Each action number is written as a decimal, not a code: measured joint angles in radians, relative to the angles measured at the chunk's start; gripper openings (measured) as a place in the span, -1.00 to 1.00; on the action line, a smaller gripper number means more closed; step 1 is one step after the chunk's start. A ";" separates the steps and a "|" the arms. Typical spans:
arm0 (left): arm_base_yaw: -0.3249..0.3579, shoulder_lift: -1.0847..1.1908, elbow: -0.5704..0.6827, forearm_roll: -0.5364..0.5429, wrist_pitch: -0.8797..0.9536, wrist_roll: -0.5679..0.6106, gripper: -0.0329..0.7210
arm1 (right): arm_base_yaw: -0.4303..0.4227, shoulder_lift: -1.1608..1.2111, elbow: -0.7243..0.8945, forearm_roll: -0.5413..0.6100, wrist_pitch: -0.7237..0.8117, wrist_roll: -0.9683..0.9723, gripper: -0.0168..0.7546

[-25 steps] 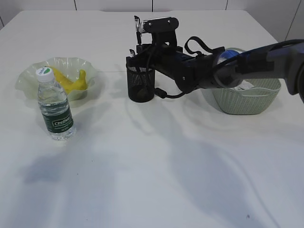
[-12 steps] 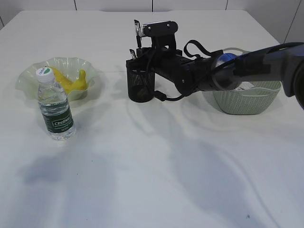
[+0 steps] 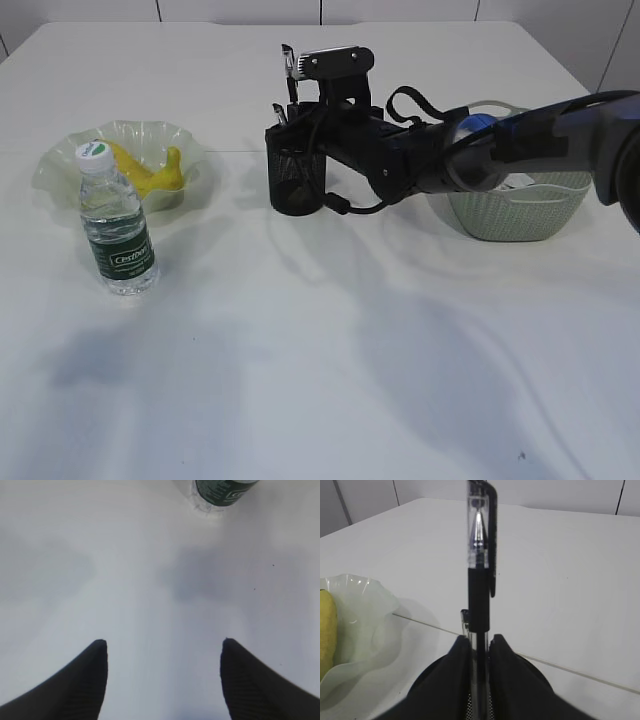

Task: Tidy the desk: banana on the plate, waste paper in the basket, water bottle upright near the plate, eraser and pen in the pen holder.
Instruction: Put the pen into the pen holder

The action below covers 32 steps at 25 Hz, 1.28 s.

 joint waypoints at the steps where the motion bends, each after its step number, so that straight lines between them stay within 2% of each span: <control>1: 0.000 0.000 0.000 0.000 0.000 0.000 0.40 | 0.000 0.000 0.000 0.000 0.000 0.000 -0.67; 9: 0.000 0.000 0.000 0.000 0.001 0.000 0.40 | 0.000 0.000 0.000 0.000 0.000 0.000 -0.52; 19: 0.000 0.000 0.000 0.000 0.002 0.000 0.40 | -0.002 0.000 -0.011 0.000 0.004 0.000 -0.50; 32: 0.000 0.000 0.000 0.000 0.002 0.000 0.40 | -0.002 -0.202 -0.011 -0.013 0.364 -0.020 -0.50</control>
